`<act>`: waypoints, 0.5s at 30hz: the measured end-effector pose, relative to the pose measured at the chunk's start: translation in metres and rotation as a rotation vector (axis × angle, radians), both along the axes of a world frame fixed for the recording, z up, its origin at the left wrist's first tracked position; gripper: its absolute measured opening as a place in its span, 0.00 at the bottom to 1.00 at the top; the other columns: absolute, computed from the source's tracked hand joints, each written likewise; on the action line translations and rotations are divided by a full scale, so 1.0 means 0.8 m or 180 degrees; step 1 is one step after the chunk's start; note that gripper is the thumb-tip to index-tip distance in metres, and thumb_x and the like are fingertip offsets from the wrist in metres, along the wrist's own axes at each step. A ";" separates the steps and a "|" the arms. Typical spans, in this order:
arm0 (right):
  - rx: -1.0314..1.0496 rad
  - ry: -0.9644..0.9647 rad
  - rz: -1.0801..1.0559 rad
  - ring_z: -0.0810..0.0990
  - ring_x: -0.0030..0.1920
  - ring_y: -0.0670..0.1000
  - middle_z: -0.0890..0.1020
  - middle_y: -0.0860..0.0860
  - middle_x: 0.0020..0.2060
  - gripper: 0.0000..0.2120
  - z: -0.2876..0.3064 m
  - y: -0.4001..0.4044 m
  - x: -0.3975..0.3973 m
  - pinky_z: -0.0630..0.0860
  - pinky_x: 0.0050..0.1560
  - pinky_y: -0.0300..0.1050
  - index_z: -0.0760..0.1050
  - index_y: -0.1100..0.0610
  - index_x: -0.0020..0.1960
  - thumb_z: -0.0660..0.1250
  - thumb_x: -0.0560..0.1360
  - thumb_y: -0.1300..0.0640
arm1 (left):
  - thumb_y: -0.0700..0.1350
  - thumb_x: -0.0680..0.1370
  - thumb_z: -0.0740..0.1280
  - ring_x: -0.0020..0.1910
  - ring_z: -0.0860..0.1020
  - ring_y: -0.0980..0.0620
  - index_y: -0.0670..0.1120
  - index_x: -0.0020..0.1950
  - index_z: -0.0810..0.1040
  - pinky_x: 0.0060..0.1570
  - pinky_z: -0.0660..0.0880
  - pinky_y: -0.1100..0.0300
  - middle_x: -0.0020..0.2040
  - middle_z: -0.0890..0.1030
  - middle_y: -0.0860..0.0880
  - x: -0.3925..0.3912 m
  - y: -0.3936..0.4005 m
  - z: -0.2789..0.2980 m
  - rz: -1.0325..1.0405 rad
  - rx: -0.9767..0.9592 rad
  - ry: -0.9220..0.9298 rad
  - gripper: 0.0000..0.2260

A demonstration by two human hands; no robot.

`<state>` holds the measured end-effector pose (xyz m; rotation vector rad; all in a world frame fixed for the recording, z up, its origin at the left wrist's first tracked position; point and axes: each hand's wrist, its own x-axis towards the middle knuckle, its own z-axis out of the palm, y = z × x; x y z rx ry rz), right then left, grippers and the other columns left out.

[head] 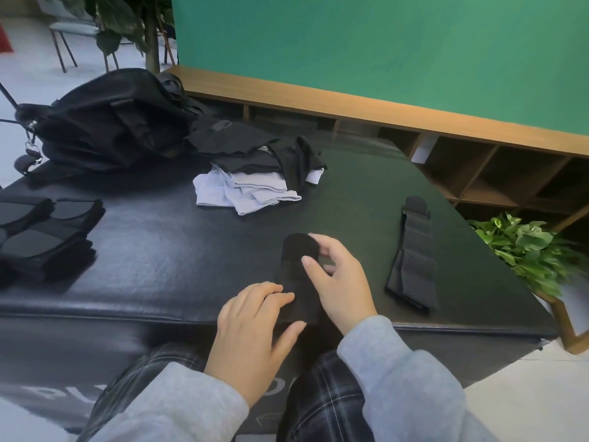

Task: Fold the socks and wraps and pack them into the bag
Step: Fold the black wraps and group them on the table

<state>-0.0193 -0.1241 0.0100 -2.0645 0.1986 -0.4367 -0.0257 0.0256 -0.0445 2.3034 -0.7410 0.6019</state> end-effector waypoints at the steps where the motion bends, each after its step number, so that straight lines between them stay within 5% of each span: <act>1: -0.0146 -0.0067 -0.0010 0.74 0.53 0.38 0.78 0.39 0.50 0.12 0.002 0.000 0.000 0.70 0.56 0.36 0.74 0.40 0.51 0.65 0.76 0.58 | 0.61 0.75 0.60 0.55 0.73 0.56 0.52 0.53 0.78 0.53 0.73 0.50 0.53 0.78 0.54 0.001 -0.001 -0.001 0.0002 -0.0047 -0.0025 0.16; 5: -0.0786 -0.0551 0.0081 0.75 0.50 0.38 0.77 0.34 0.42 0.11 -0.003 -0.003 -0.019 0.66 0.52 0.25 0.77 0.45 0.44 0.66 0.73 0.62 | 0.60 0.74 0.62 0.54 0.71 0.57 0.51 0.51 0.75 0.52 0.72 0.52 0.51 0.79 0.53 0.002 -0.001 0.001 0.0014 -0.0239 -0.0027 0.15; 8: -0.1144 -0.0699 0.0286 0.76 0.52 0.39 0.79 0.36 0.46 0.12 -0.018 -0.007 -0.032 0.66 0.56 0.26 0.81 0.53 0.45 0.60 0.68 0.58 | 0.57 0.71 0.64 0.51 0.71 0.58 0.53 0.52 0.69 0.51 0.70 0.55 0.49 0.77 0.54 0.000 -0.001 0.005 0.0007 -0.0425 0.0103 0.13; 11: -0.1324 -0.0664 0.0480 0.74 0.58 0.41 0.79 0.41 0.53 0.16 -0.034 -0.011 -0.044 0.63 0.62 0.27 0.82 0.55 0.49 0.58 0.69 0.58 | 0.48 0.66 0.76 0.45 0.71 0.60 0.53 0.54 0.67 0.50 0.70 0.55 0.48 0.73 0.57 -0.002 -0.002 0.010 0.0073 -0.0639 0.0313 0.23; 15: -0.1303 -0.0361 0.0593 0.67 0.64 0.40 0.75 0.40 0.59 0.21 -0.037 -0.002 -0.050 0.56 0.66 0.26 0.81 0.55 0.56 0.55 0.69 0.55 | 0.47 0.68 0.76 0.51 0.71 0.59 0.55 0.53 0.70 0.51 0.72 0.53 0.54 0.73 0.56 0.002 0.002 0.007 -0.0103 -0.0289 0.0016 0.20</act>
